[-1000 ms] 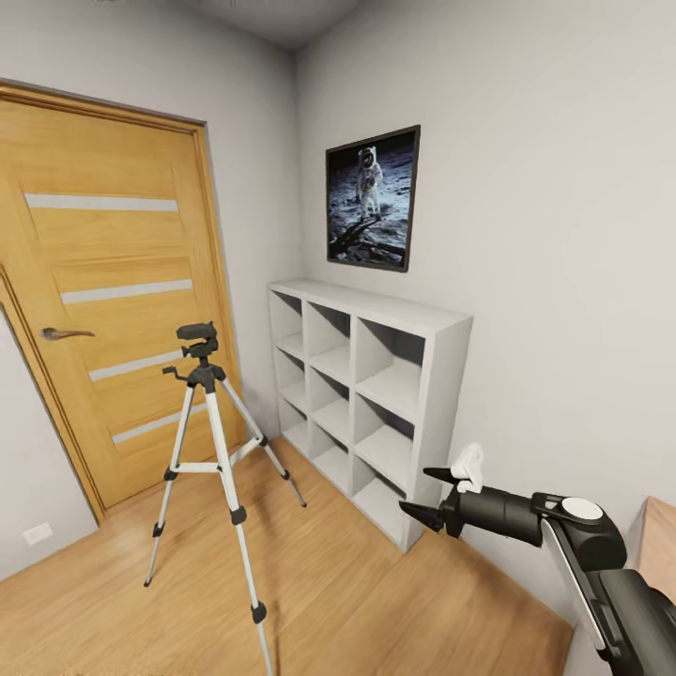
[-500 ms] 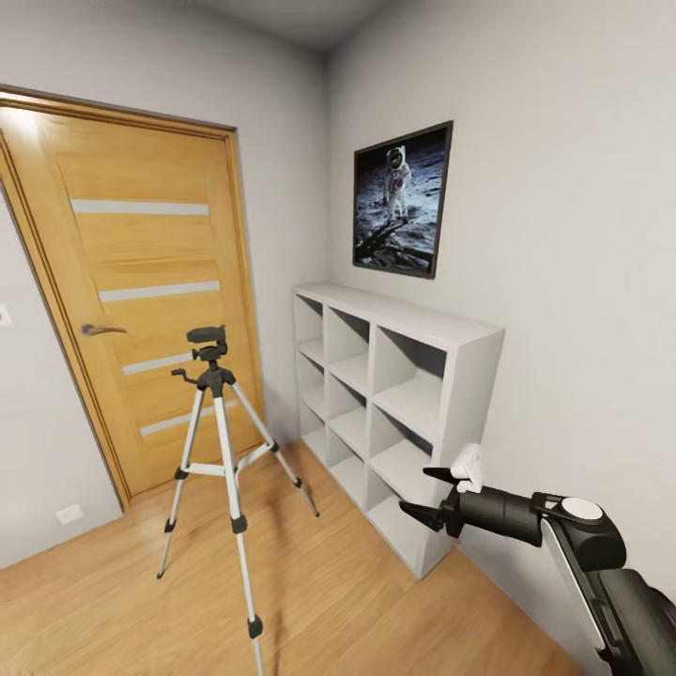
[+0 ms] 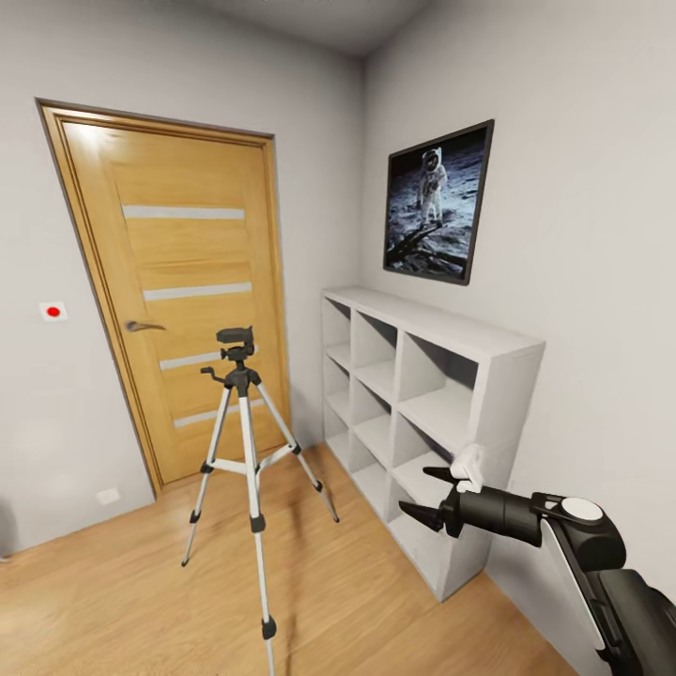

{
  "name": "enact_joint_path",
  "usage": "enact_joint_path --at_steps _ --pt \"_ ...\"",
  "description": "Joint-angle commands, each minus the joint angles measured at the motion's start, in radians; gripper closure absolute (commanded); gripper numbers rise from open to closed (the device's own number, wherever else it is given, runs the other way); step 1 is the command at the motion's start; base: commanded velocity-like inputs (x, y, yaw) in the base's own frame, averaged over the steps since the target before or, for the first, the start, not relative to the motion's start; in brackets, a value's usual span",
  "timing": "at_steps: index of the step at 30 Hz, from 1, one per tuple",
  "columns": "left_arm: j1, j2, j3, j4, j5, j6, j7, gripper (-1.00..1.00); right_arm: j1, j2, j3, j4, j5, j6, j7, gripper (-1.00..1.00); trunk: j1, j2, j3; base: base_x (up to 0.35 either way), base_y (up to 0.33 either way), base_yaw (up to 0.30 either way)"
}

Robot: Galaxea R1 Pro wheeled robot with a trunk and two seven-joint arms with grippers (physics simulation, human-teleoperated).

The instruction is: Attach the digital camera to the camera tripod in the bedroom.

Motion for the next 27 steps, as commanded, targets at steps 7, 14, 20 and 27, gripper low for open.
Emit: enact_joint_path --at_steps 7,14,20,27 --pt "0.000 -0.002 0.012 -0.002 0.002 0.007 -0.002 1.00 0.001 0.000 -0.001 -0.001 0.002 -0.015 0.005 -1.00 0.000 0.000 0.005 0.002 -0.003 0.252" --pt "0.000 -0.002 0.015 0.004 0.001 0.007 -0.004 1.00 0.001 0.000 -0.002 -0.001 0.002 -0.019 0.005 -1.00 0.000 0.000 0.010 0.036 -0.024 0.250" --pt "0.000 -0.002 0.016 0.009 0.000 0.007 -0.004 1.00 0.001 0.000 -0.002 -0.001 0.002 -0.019 0.005 -1.00 0.000 0.000 0.011 0.229 -0.169 0.082" --pt "0.000 -0.002 0.016 0.011 0.000 0.007 -0.004 1.00 0.001 -0.001 -0.002 -0.001 0.002 -0.019 0.005 -1.00 0.000 0.000 0.011 0.288 -0.108 0.012"
